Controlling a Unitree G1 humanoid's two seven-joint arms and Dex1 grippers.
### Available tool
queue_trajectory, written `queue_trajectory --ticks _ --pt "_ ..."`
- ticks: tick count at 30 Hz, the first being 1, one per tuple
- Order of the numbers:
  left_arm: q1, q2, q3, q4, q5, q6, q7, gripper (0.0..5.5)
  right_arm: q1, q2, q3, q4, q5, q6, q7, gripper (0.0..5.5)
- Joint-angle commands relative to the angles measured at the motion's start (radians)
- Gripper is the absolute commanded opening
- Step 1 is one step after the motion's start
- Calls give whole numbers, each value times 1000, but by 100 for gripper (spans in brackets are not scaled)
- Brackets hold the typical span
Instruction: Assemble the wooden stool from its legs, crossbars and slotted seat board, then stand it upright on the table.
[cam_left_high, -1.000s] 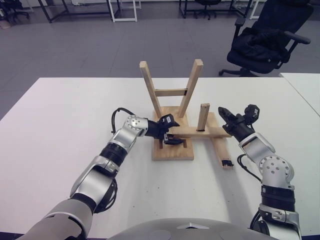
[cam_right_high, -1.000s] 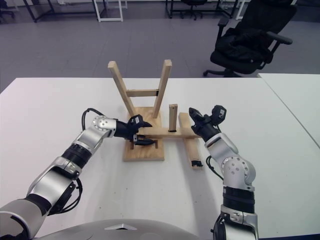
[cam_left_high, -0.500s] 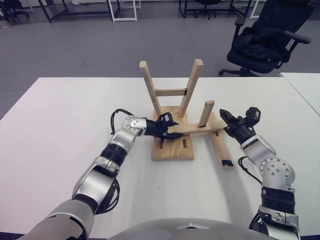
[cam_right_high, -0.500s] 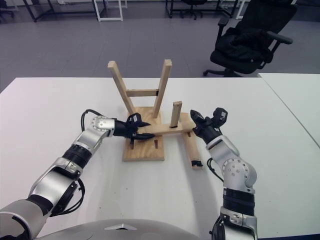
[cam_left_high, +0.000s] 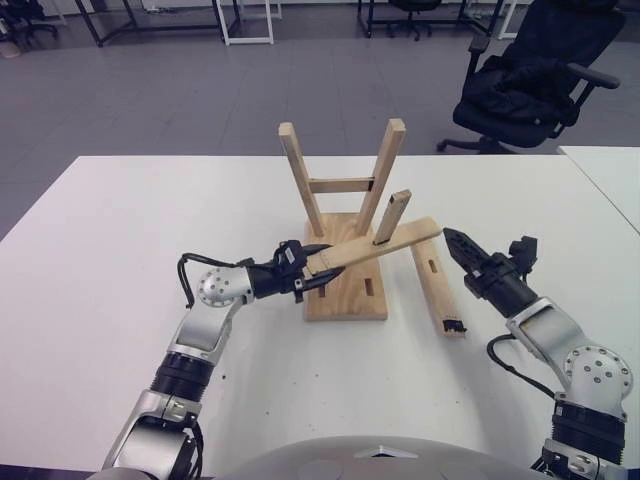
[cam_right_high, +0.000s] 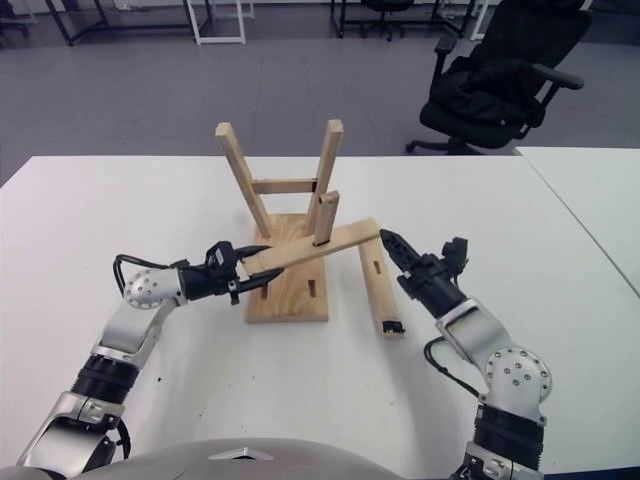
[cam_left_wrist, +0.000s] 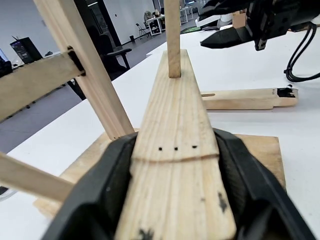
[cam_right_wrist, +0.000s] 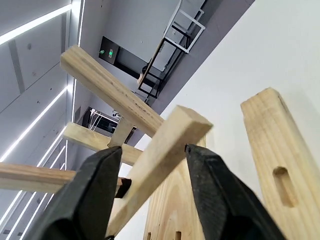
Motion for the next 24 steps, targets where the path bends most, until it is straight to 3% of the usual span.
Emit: queue_trajectory --ticks 1,6,15,24 --pt "35 -5 22 -57 -28 -11 38 204 -16 6 -5 23 86 9 -45 315" --pt "34 -15 9 -97 -36 -9 51 204 -101 51 28 38 132 -43 -115 392" --pt "101 -29 -27 -226 -76 45 67 204 -173 86 76 92 141 -77 -176 394" --pt "111 -17 -36 -232 -64 42 83 204 -165 94 74 46 188 -98 -223 213"
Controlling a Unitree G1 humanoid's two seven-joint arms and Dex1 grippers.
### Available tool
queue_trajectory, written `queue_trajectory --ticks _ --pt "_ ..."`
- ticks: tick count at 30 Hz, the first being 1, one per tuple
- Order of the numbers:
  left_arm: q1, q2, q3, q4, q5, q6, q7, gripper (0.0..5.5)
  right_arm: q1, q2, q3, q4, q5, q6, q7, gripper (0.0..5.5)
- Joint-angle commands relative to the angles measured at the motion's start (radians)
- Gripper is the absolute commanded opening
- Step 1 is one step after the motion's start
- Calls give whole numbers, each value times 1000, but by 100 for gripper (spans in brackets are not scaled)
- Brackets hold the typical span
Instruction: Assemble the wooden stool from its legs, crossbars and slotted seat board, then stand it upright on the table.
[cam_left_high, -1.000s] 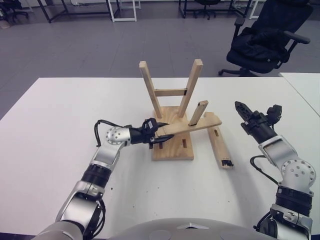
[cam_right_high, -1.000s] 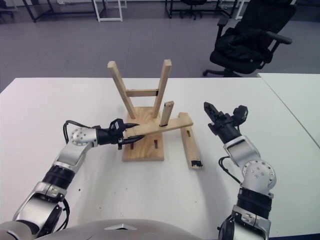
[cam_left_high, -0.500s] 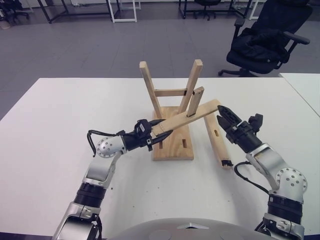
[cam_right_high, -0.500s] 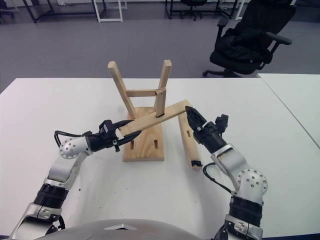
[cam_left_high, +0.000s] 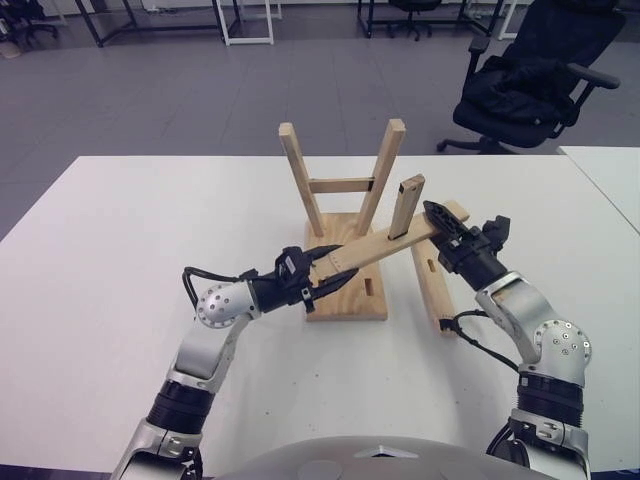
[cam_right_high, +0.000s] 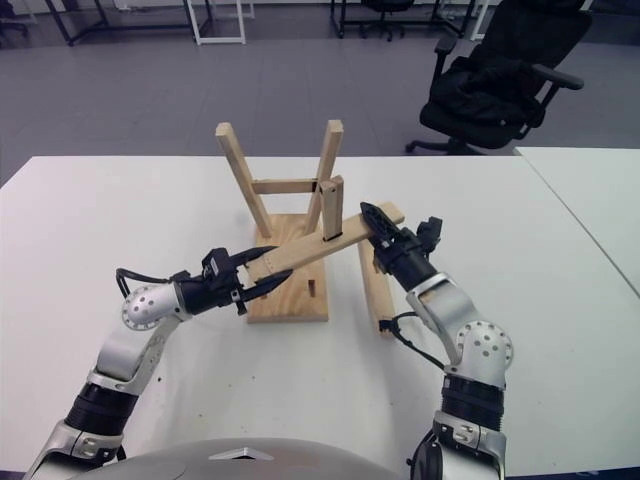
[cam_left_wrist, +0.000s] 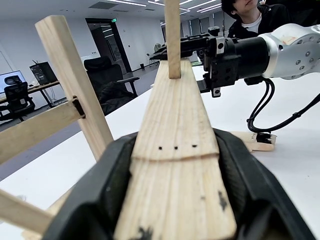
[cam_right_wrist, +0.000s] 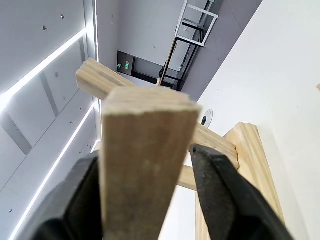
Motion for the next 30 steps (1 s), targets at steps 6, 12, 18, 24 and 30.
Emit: queue_trajectory --ticks 6,12,18,24,30 --pt "12 19 -13 -20 8 15 20 204 -7 11 6 -48 65 -34 -97 123" --pt "26 34 -29 -30 4 37 18 259 28 1 17 -83 59 -51 -110 107" --pt "69 28 -15 -55 5 49 73 383 136 -47 -76 -162 52 -113 -115 103" --pt "187 50 79 -72 54 17 196 485 200 -81 -38 -281 -106 -144 -111 103" --pt "259 51 150 -53 114 -16 315 511 198 -80 7 -333 -260 -199 -105 103"
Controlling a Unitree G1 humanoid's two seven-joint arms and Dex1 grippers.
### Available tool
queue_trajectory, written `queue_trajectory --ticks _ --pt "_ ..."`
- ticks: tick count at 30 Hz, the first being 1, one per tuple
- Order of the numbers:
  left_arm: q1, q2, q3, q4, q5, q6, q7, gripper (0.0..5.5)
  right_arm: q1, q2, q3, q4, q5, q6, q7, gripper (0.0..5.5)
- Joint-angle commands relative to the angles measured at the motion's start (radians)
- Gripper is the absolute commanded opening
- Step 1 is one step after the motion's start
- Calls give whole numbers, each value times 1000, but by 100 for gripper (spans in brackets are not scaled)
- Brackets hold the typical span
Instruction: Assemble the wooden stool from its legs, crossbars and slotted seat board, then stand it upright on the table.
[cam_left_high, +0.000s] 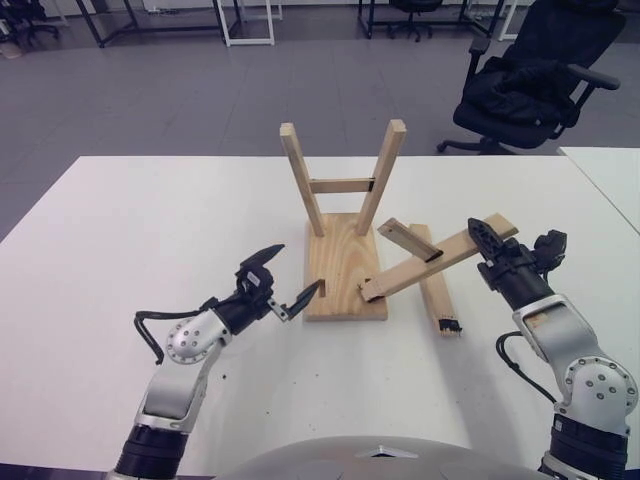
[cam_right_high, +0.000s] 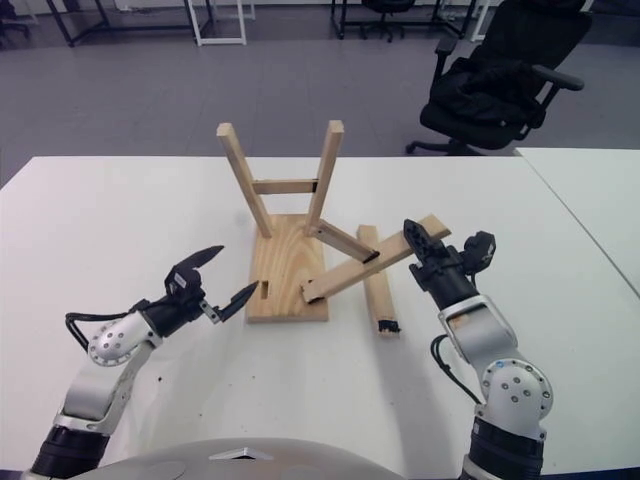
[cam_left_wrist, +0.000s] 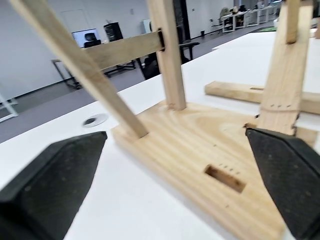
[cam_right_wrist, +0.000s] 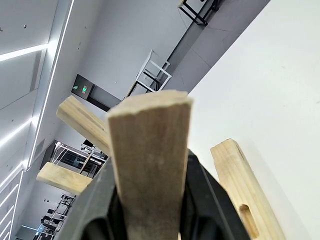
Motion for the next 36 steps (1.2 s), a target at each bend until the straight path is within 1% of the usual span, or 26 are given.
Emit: queue_trajectory --ticks 1,5,8,10,12,16,20,25,28,30,33,36 --pt "33 2 29 33 51 -21 65 511 -1 -5 21 -32 -89 -36 2 103" --pt "48 1 40 135 103 -3 133 511 9 -16 68 -79 -184 -47 12 103" --pt "30 -1 20 210 139 32 159 511 18 -15 109 -124 -262 -53 -14 103" --pt "15 -28 6 203 114 82 153 511 -11 -44 185 -182 -359 -38 -24 103" --pt "-2 -56 -12 187 92 120 148 511 -64 -55 238 -217 -429 -6 -83 103" --pt "-22 -93 -3 121 37 188 154 511 -173 -117 336 -225 -605 71 -139 104" --pt "-33 -106 -21 92 28 245 156 511 -160 -96 381 -230 -648 141 -154 104" --pt "-41 -117 -42 71 35 274 160 511 -148 -87 381 -199 -680 193 -153 104" --pt "-46 -109 -36 50 33 289 159 511 -123 -162 460 -168 -748 231 -92 104" --pt "-49 -102 -33 40 38 295 162 511 -117 -178 478 -158 -765 245 -67 104" --pt "-55 -105 -38 26 45 305 168 511 -95 -143 487 -170 -764 255 -72 104" --pt "-44 -117 -49 22 52 301 179 511 -56 -110 467 -131 -757 251 -71 104"
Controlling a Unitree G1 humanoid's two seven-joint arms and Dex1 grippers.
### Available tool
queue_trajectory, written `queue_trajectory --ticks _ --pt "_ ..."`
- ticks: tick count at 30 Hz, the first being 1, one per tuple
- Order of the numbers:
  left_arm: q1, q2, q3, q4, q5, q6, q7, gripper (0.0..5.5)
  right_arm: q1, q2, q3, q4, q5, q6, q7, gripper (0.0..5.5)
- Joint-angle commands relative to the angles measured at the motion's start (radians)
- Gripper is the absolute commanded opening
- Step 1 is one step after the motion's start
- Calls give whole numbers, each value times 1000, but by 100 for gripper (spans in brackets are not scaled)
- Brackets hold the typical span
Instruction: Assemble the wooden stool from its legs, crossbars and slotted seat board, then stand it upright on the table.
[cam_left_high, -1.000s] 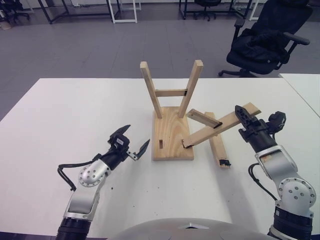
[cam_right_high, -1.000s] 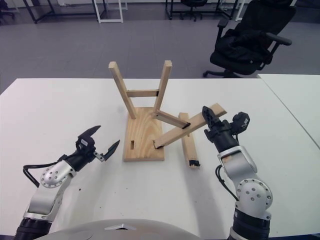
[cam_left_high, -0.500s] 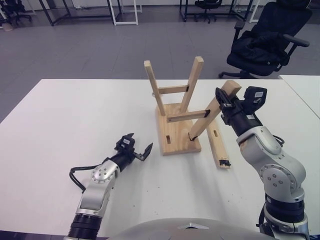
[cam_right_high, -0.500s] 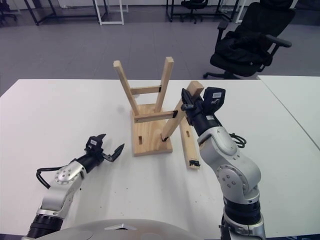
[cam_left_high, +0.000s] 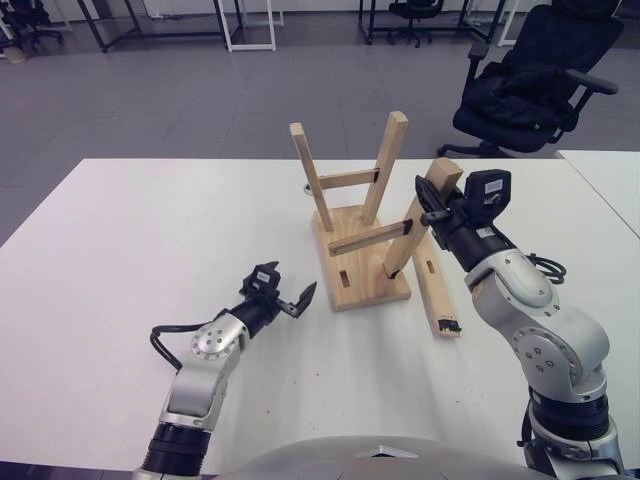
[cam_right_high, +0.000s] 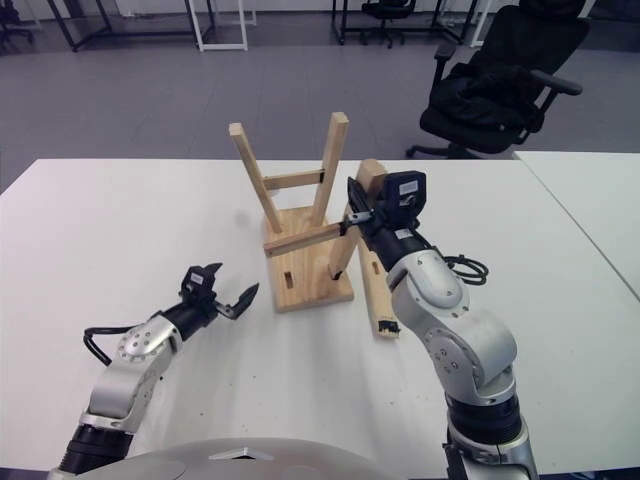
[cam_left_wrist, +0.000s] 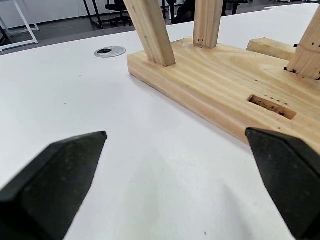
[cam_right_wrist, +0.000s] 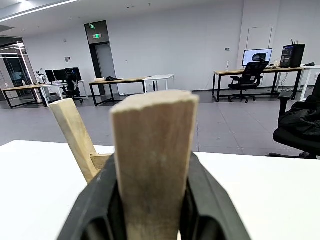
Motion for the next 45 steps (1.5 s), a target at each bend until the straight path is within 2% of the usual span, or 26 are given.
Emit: queue_trajectory --ticks 1,5,8,14,24,25,26,38,42,45 --pt "-9 -2 -14 -19 17 20 19 511 188 22 17 160 -22 171 -16 104" --pt "-21 -13 -13 -17 17 25 24 511 217 69 -60 223 6 182 -10 104" --pt "-35 -24 -30 3 27 21 27 511 234 -26 -10 250 -93 129 75 104" --pt "-41 -24 -35 10 37 19 29 511 195 -24 38 242 -127 87 128 105" --pt "-29 15 -17 -26 43 19 33 511 74 69 -83 200 -68 9 158 105" --pt "-28 17 -12 -27 42 18 33 511 66 80 -90 191 -60 -1 165 143" --pt "-29 18 -8 -25 41 17 34 511 57 87 -95 188 -57 -10 173 146" --pt "-35 17 10 -24 40 14 37 511 -54 112 -155 122 -32 -39 252 368" --pt "-38 17 17 -17 38 9 39 511 -138 67 -244 114 47 -18 291 441" --pt "-34 12 1 -5 45 0 31 511 -180 43 -368 110 286 -2 356 491"
